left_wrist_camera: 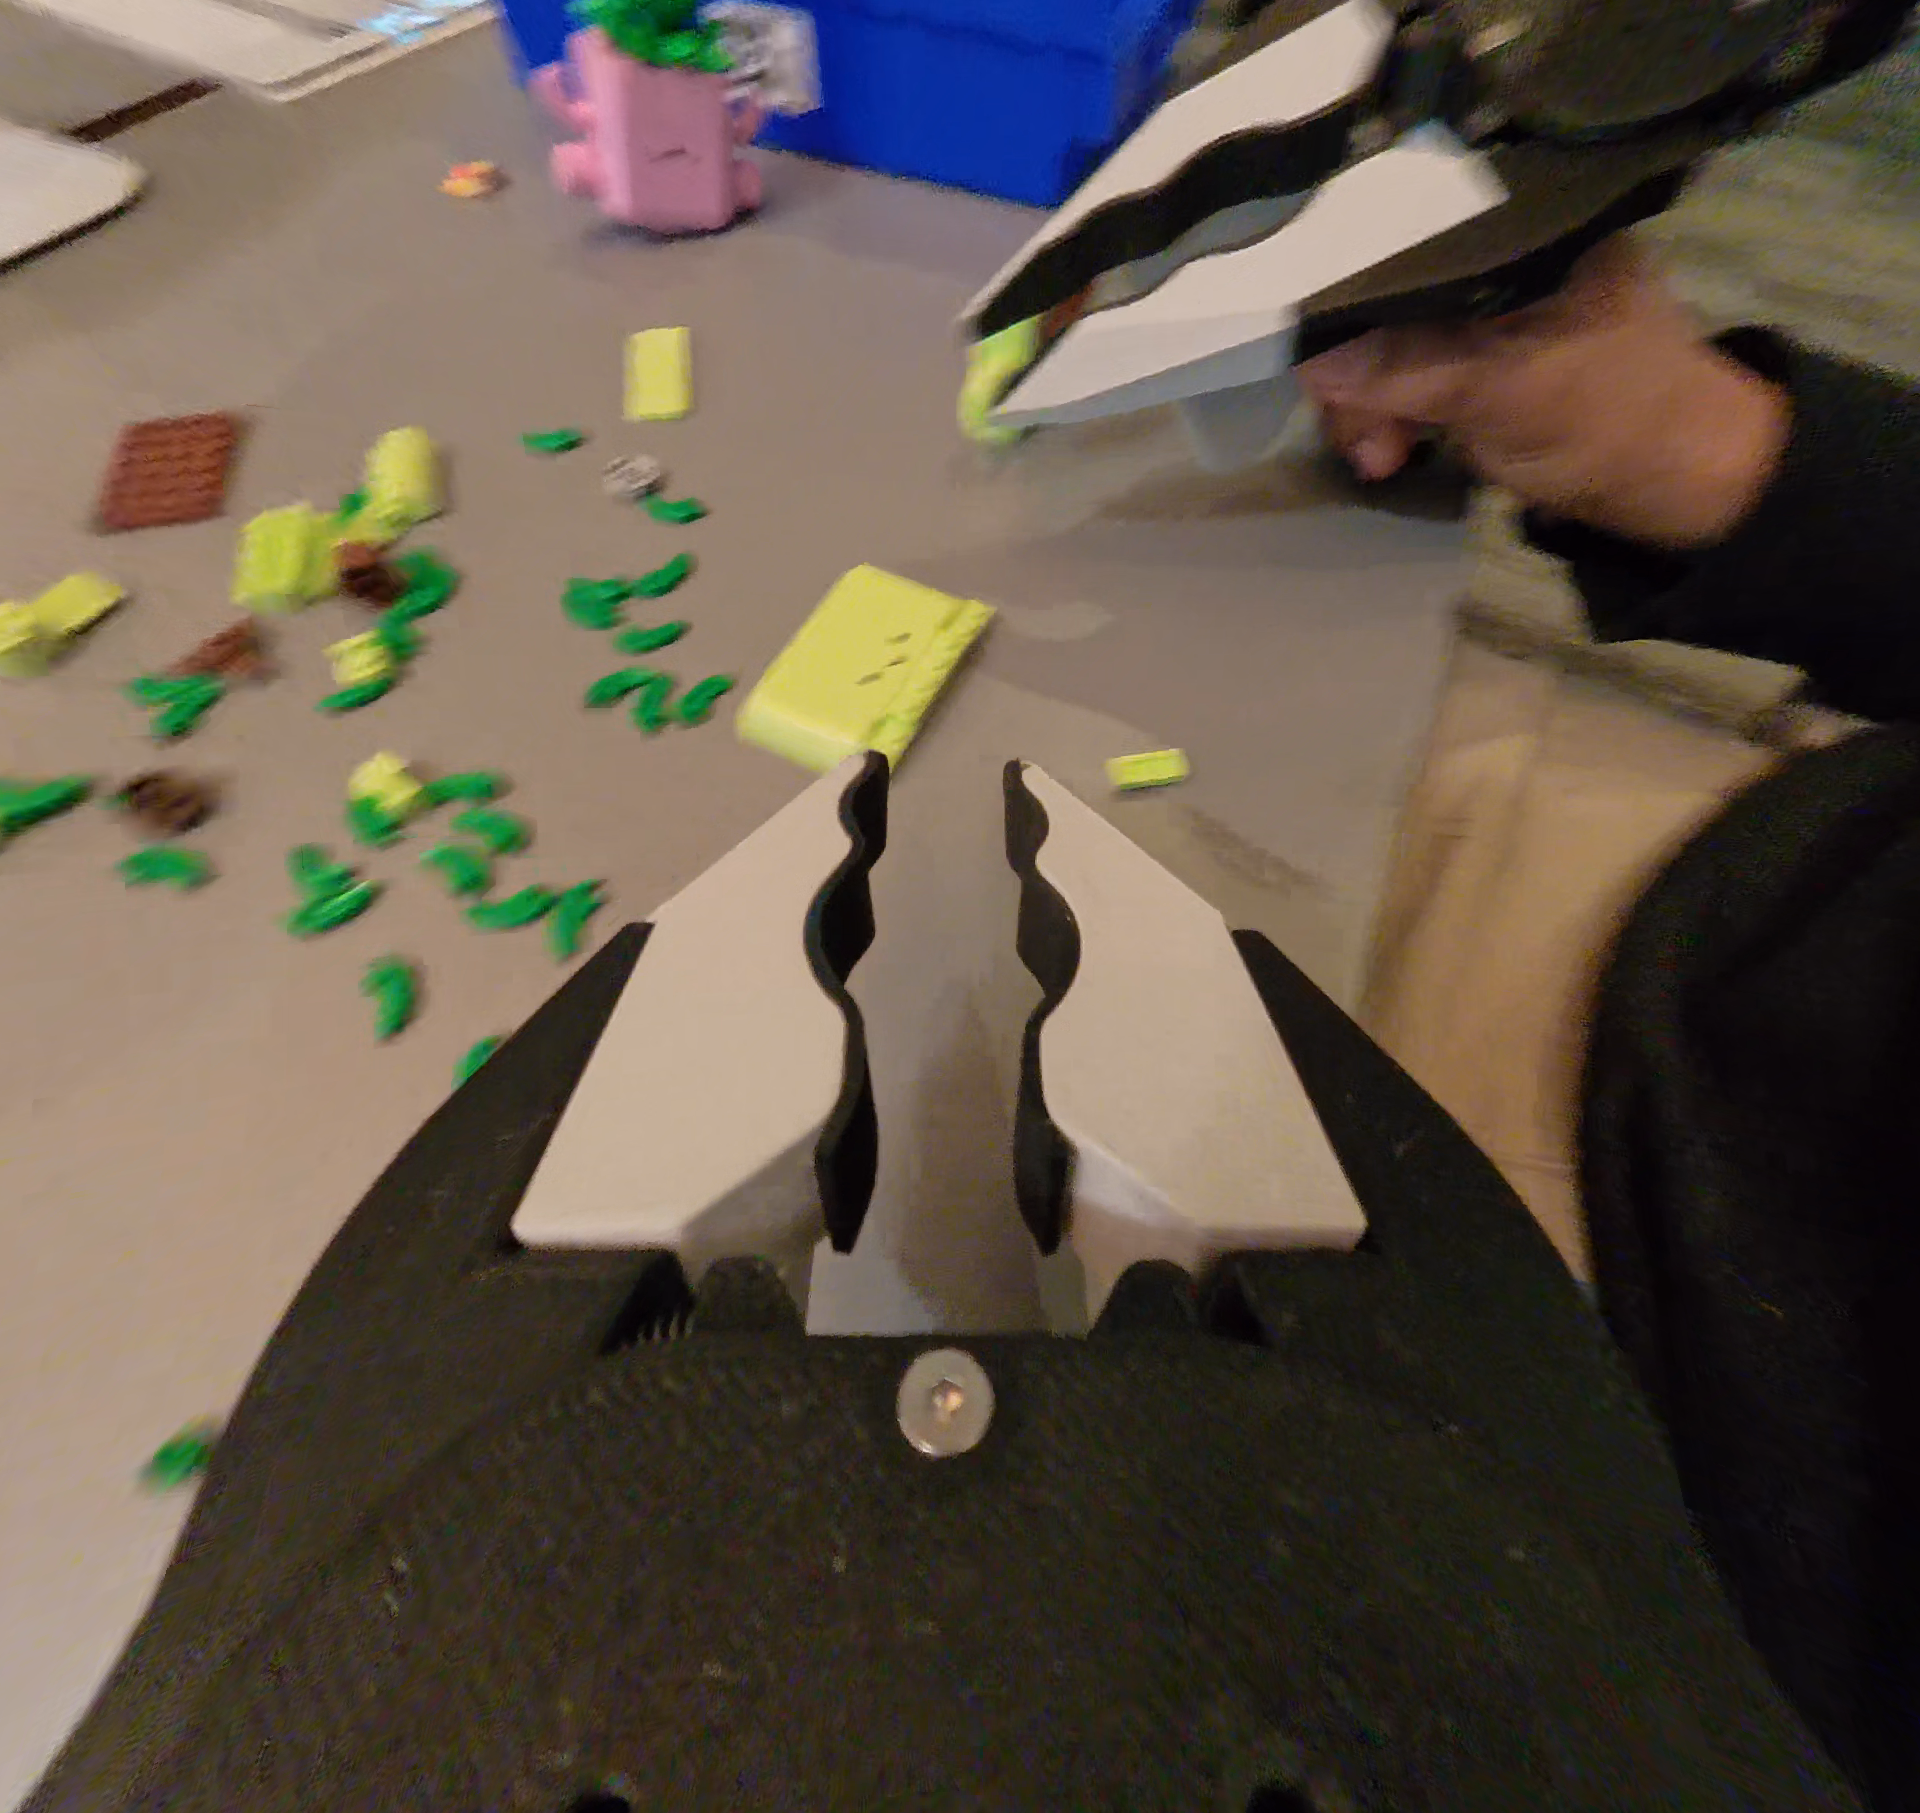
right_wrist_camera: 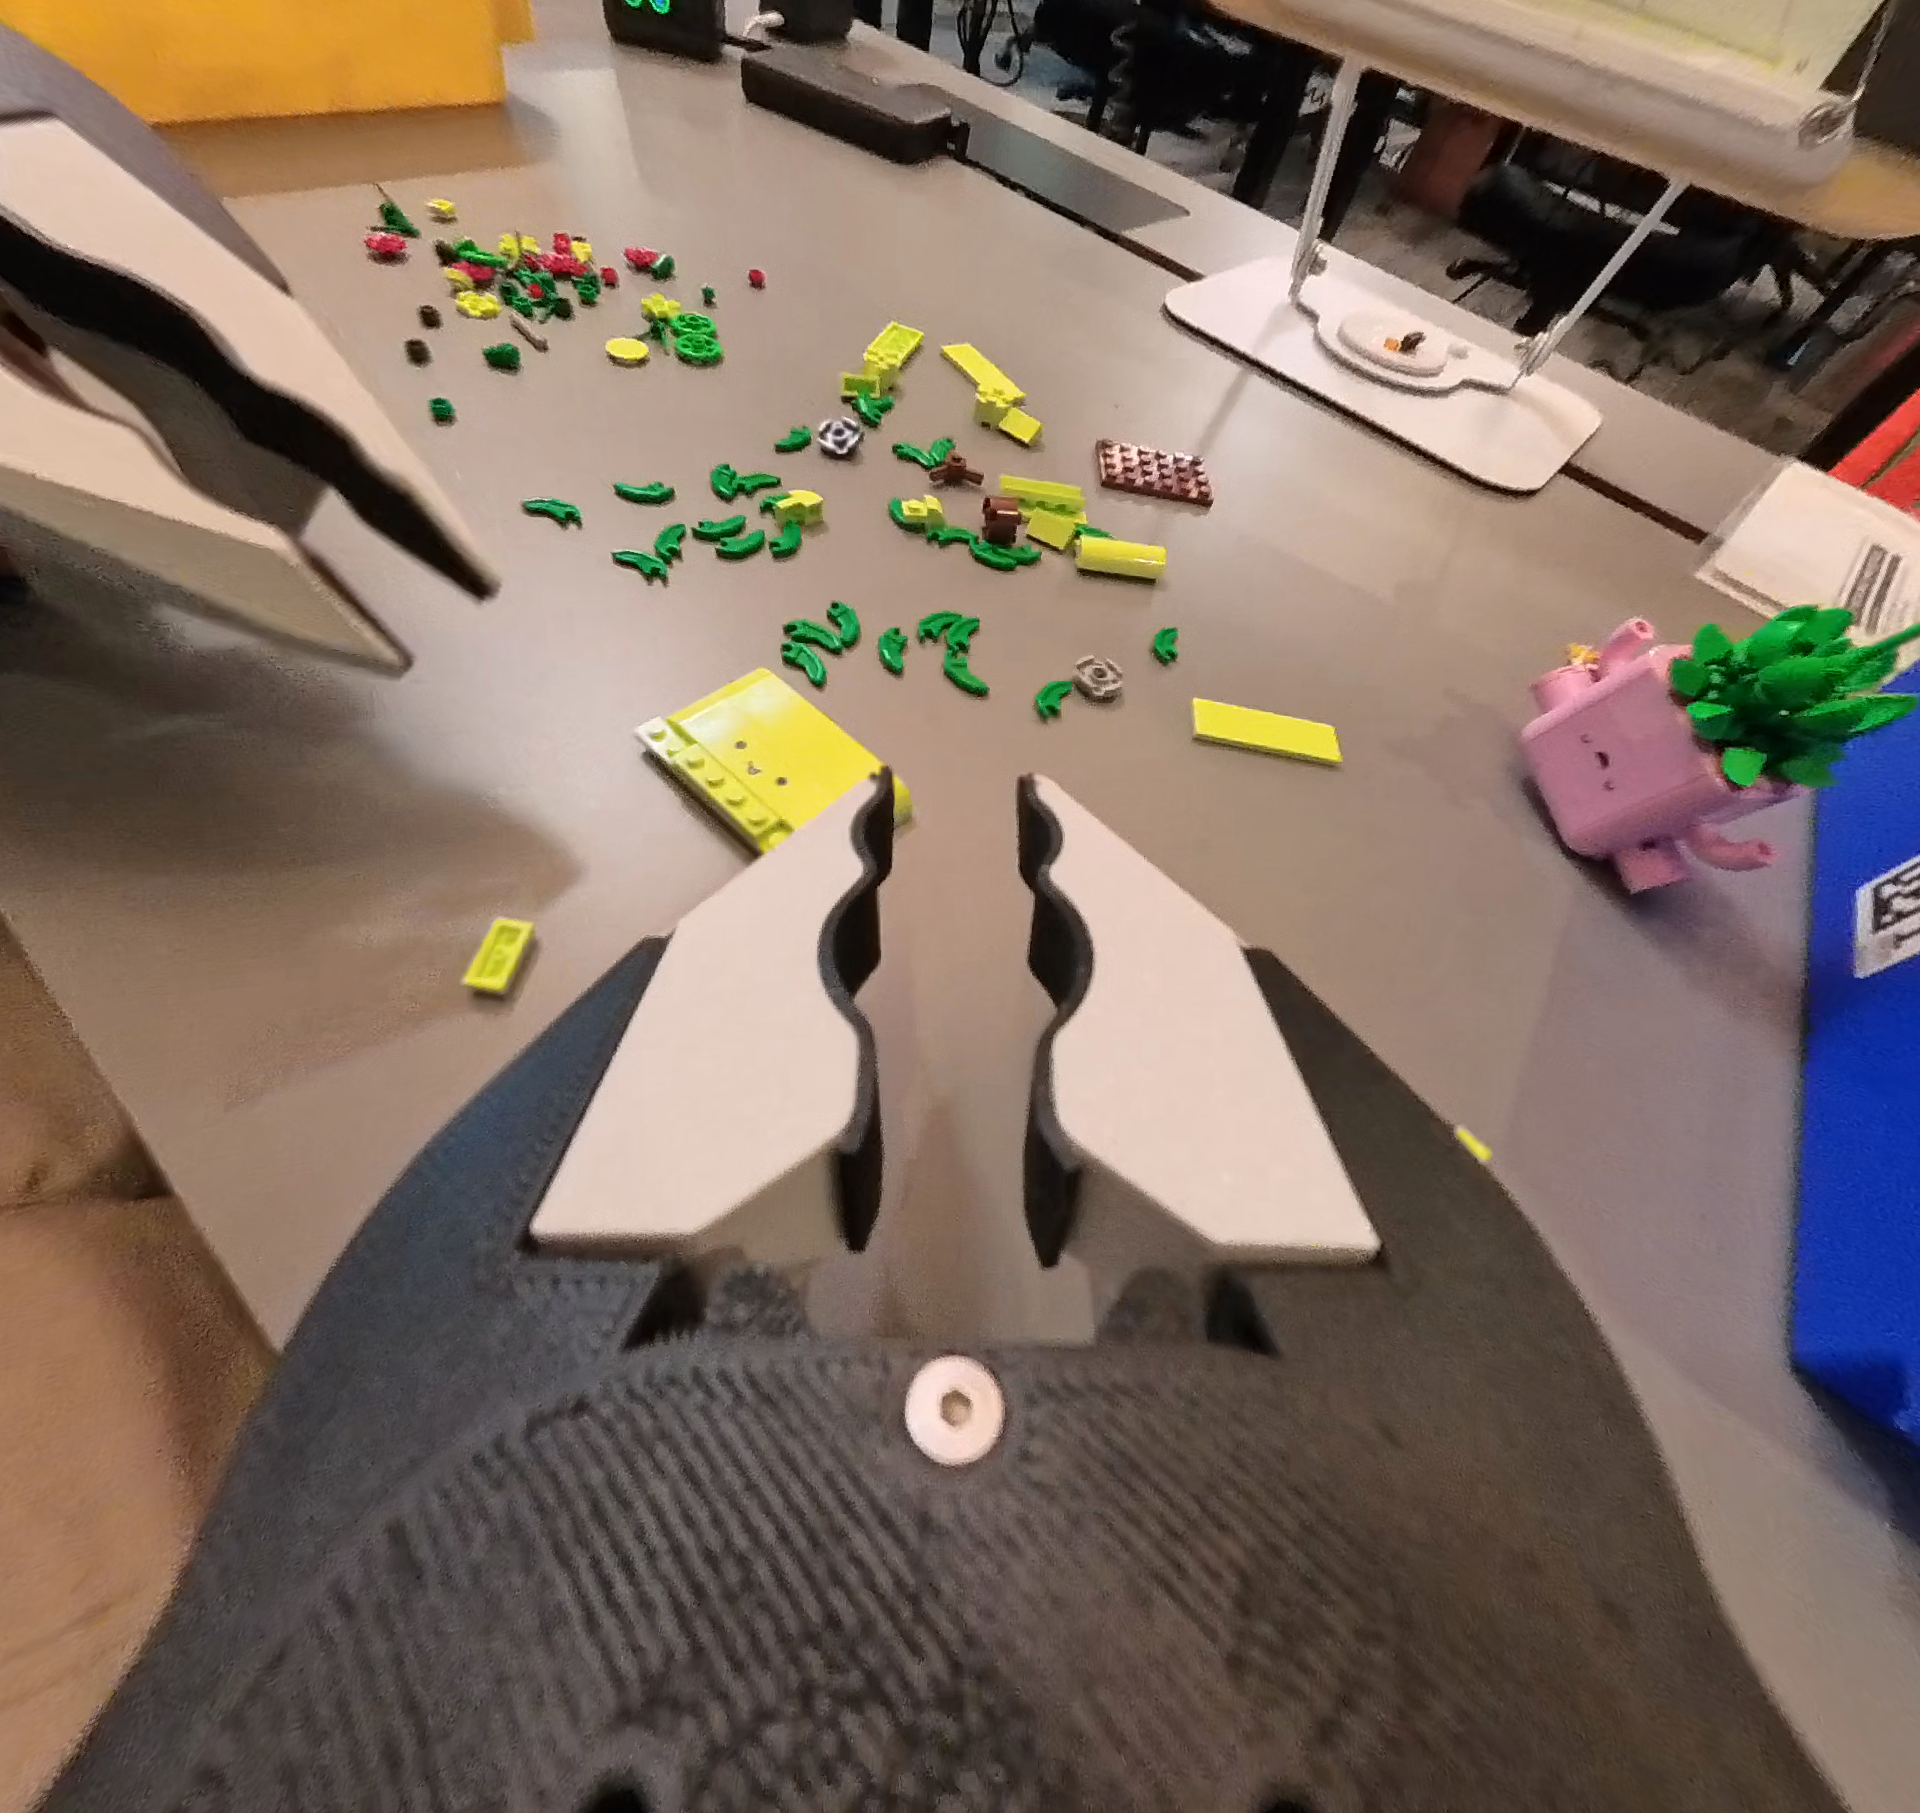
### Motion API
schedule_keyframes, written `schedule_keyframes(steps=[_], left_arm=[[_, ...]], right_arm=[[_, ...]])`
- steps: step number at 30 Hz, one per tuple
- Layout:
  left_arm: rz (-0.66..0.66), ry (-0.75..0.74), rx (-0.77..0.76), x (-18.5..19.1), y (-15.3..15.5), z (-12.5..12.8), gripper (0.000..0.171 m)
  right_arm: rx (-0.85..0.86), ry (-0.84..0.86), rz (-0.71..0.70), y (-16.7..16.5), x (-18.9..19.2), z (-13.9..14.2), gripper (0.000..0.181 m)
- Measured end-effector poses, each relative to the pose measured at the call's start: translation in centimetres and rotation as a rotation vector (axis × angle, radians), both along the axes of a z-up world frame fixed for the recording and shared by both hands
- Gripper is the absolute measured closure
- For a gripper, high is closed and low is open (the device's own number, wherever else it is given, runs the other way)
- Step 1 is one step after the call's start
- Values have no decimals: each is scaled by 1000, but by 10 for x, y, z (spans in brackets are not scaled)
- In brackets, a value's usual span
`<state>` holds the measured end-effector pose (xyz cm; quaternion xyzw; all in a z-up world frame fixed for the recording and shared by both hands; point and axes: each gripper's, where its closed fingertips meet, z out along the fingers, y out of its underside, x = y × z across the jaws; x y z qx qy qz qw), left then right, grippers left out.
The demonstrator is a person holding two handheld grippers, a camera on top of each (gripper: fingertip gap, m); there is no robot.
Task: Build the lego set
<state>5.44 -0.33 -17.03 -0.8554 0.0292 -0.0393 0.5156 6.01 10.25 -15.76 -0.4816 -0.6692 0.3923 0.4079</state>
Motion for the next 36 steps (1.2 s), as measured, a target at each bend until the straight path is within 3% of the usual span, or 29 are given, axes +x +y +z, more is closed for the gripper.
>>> schedule_keyframes(steps=[3, 6, 13, 21, 24, 27, 31, 36], left_arm=[[-166, -33, -3, 37, 6, 0, 148], [-196, 70, -101, 47, 8, -18, 146], [-159, 204, -231, 48, 12, -41, 140], [-61, 145, -280, 48, 23, -46, 143], [-75, 89, -289, 50, 23, -46, 154], [-93, 33, -285, 51, 23, -45, 155], [-84, -22, -98, 48, 28, -15, 157], [-87, -4, 323, 45, 21, 46, 158]], right_arm=[[4, 12, -4, -5, 12, 2, 160], [9, 39, -8, -7, 18, 5, 162], [22, 7, 1, -10, 18, 0, 160], [33, -32, 11, -12, 17, -6, 160], [30, -34, 16, -13, 17, -6, 160], [17, -45, 21, -13, 17, -7, 160], [-14, -30, 32, -13, 18, -4, 161], [-322, 157, 213, -52, 29, 37, 172]])
